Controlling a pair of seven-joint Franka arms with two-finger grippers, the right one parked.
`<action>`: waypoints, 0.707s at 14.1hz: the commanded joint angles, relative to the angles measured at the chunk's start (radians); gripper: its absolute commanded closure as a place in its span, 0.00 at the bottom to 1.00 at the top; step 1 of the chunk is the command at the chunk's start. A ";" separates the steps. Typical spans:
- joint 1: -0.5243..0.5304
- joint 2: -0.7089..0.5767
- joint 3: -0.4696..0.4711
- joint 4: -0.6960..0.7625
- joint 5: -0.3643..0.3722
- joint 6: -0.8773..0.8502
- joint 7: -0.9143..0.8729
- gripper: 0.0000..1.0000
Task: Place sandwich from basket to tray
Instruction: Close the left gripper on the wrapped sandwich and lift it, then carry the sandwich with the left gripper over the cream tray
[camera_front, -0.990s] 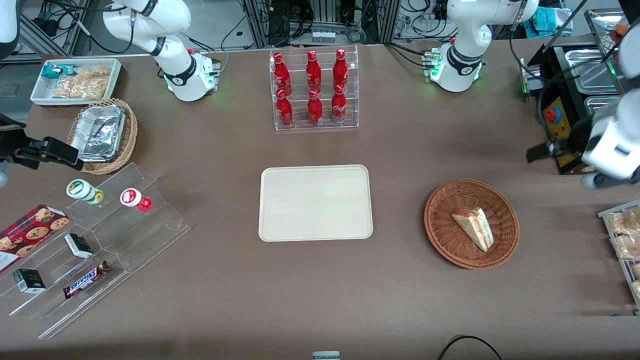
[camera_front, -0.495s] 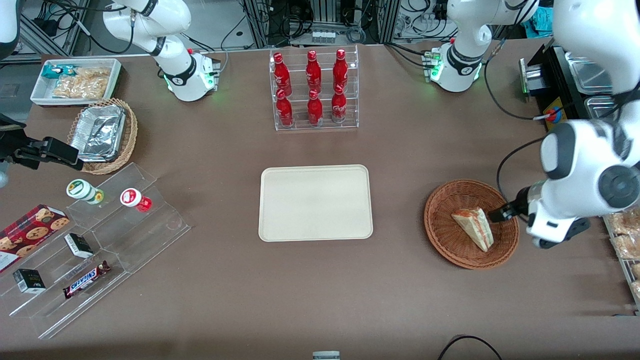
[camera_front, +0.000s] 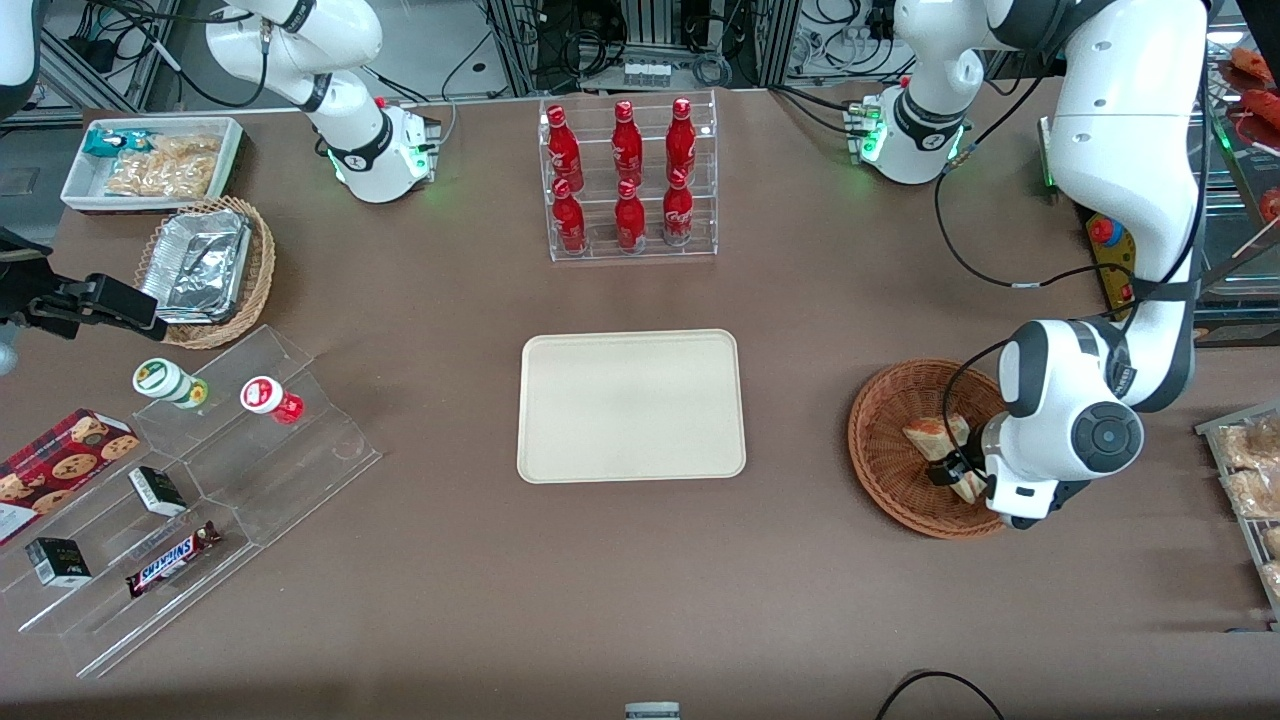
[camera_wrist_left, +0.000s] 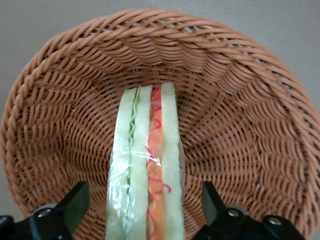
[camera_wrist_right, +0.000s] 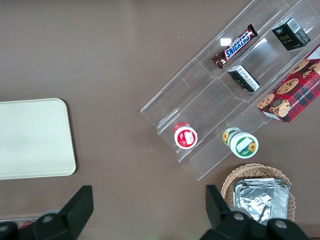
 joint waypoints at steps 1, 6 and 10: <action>-0.004 -0.023 0.003 -0.030 -0.009 0.022 -0.020 0.50; -0.039 -0.081 0.002 0.035 -0.008 -0.082 -0.058 0.73; -0.194 -0.072 0.002 0.203 -0.009 -0.265 -0.122 0.72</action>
